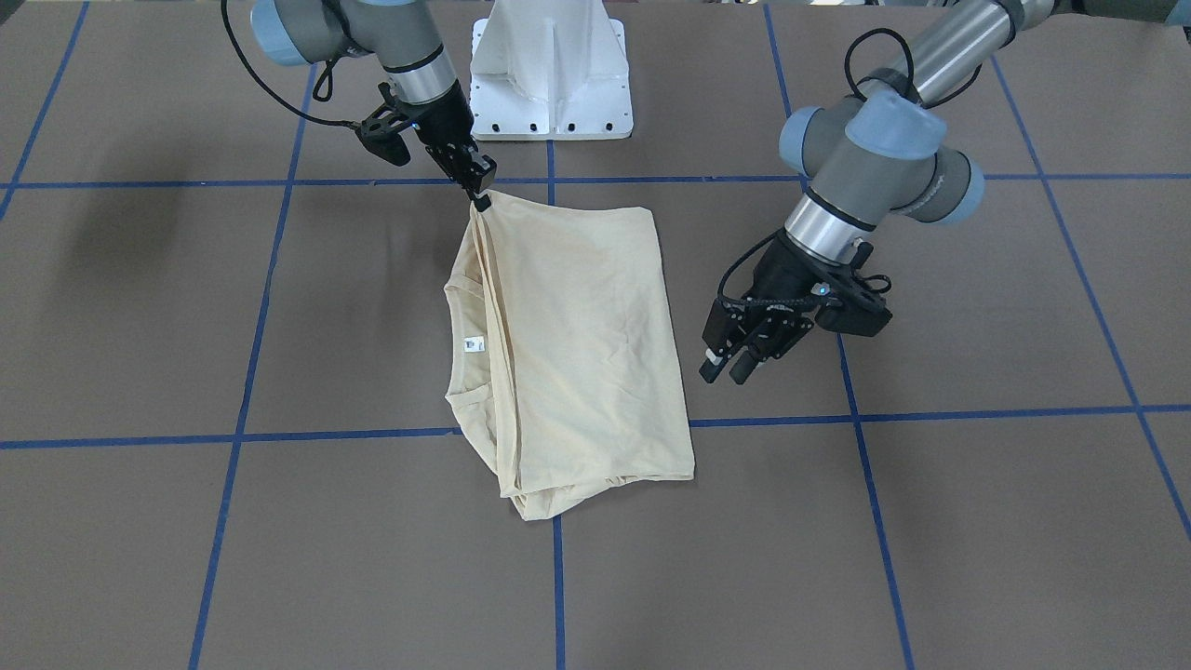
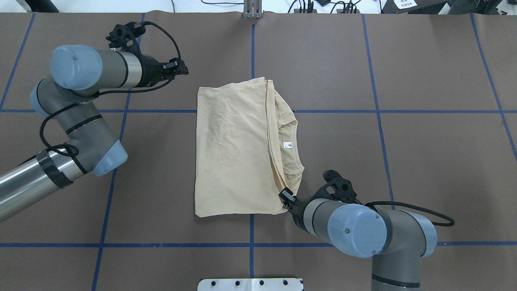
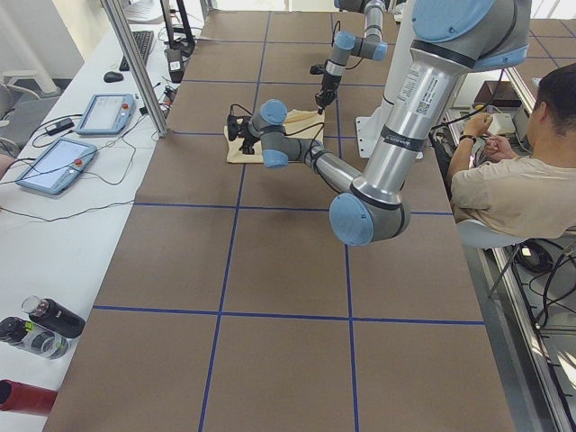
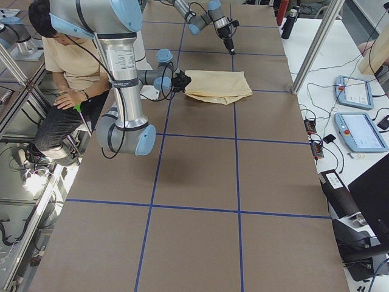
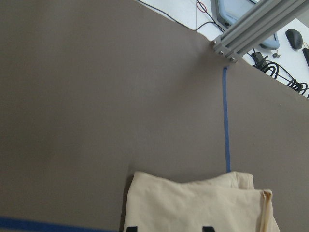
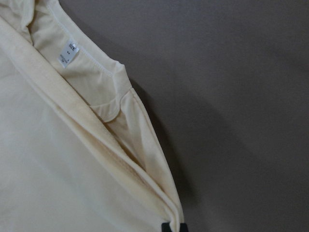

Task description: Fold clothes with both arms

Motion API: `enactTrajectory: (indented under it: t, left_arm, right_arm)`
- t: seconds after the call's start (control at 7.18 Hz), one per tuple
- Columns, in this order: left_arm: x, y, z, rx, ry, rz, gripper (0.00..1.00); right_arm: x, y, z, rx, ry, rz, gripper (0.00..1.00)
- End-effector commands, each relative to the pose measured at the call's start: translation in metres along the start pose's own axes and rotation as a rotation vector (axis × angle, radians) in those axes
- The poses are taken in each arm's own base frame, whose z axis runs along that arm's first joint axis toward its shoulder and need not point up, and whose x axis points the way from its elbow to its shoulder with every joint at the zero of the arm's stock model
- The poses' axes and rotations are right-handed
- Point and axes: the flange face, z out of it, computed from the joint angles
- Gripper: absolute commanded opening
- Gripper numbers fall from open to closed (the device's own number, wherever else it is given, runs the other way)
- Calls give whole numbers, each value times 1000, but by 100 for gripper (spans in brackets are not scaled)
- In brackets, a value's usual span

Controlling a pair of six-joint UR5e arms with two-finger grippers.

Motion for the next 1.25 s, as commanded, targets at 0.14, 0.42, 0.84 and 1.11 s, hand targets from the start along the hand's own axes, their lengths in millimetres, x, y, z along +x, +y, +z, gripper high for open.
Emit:
enactTrajectory:
  t: [0.14,0.42,0.84,1.11]
  left_arm:
    - [-35,140,-43,-71,3,-271,54]
    - [-26,226,-48,-114,-50,-338,54]
    - [-26,265,-51,-119,-142,-321,54]
    - [-32,293,-47,-151,-178,-322,53]
  right_arm:
    - [20,5,-13,-26,15,50,0]
    - [21,5,-13,-25,16,51,0]
    - [20,4,-13,-22,15,52,0]
    - [20,4,-14,-23,13,52,0]
